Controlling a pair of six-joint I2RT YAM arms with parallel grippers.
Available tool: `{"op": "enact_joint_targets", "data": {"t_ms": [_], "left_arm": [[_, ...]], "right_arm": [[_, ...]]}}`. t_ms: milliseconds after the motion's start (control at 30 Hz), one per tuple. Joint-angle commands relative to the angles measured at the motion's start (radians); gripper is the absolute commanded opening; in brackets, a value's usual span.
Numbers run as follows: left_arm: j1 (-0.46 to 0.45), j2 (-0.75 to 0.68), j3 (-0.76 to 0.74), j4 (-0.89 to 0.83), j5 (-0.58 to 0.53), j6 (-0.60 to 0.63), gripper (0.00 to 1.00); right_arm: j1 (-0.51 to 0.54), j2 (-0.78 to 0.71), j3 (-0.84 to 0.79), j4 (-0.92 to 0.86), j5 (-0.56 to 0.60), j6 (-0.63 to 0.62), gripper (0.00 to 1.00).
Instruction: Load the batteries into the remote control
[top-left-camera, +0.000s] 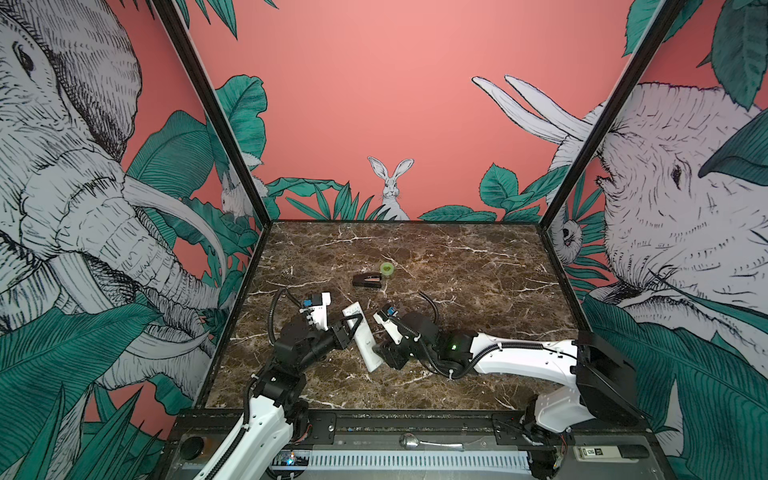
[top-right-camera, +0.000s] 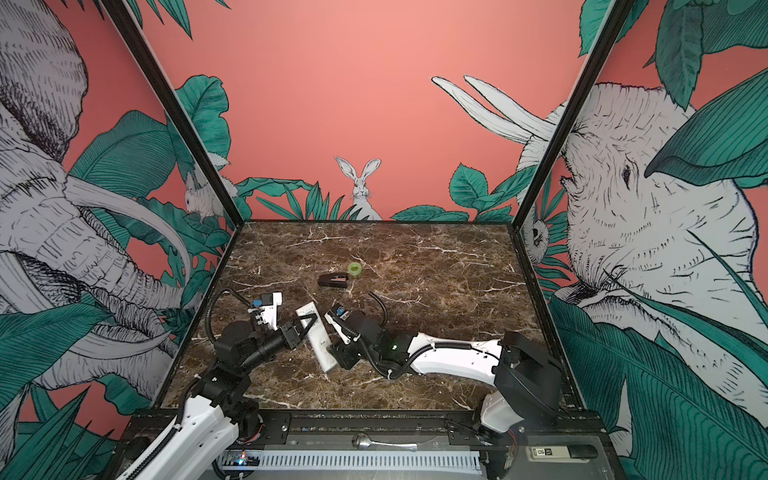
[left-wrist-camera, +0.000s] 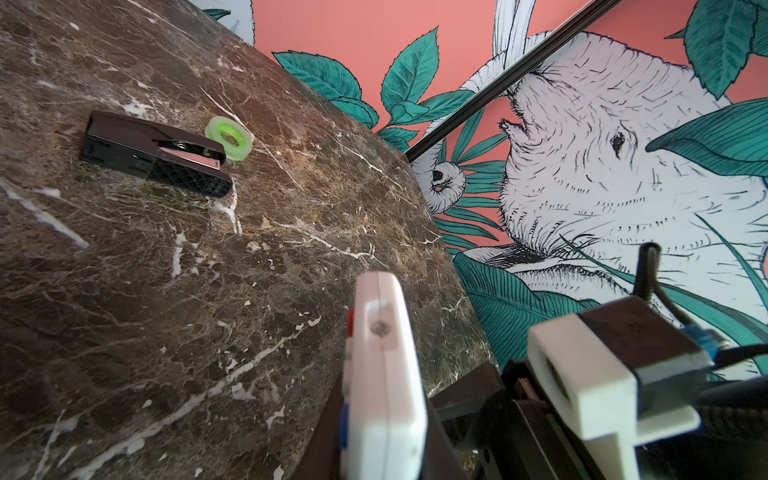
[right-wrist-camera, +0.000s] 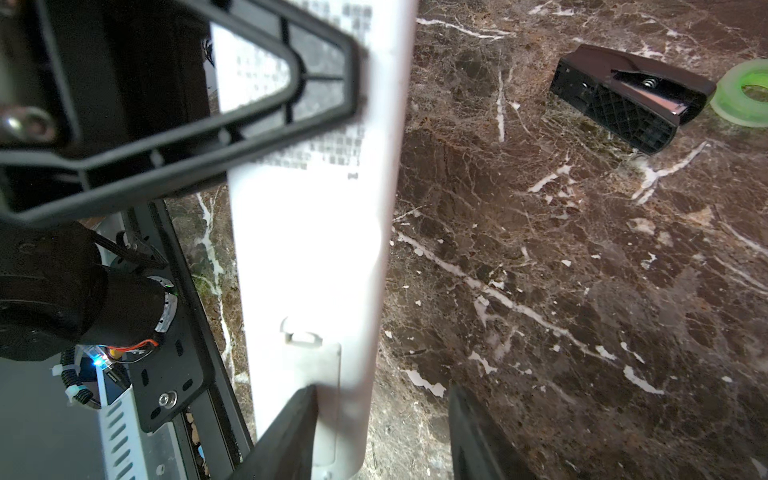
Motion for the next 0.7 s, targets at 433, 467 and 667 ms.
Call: {"op": "enact_joint_targets", "data": {"t_ms": [433,467,667], "left_arm": [[-0.002,-0.012,0.061,-0.083,-0.114,-0.014,0.0],[-0.003,-0.011,0.06,-0.079,-0.115,-0.018,0.0],[-0.002,-0.012,0.051,-0.06,-0.118,-0.039,0.0]], "right_arm": [[0.004,0.021,0.062,0.041,-0.05,0.038,0.77],[0.006,0.034,0.07,0.05,-0.055,0.041,0.78],[0.015,0.078,0.096,0.082,-0.07,0.056,0.78]]}}
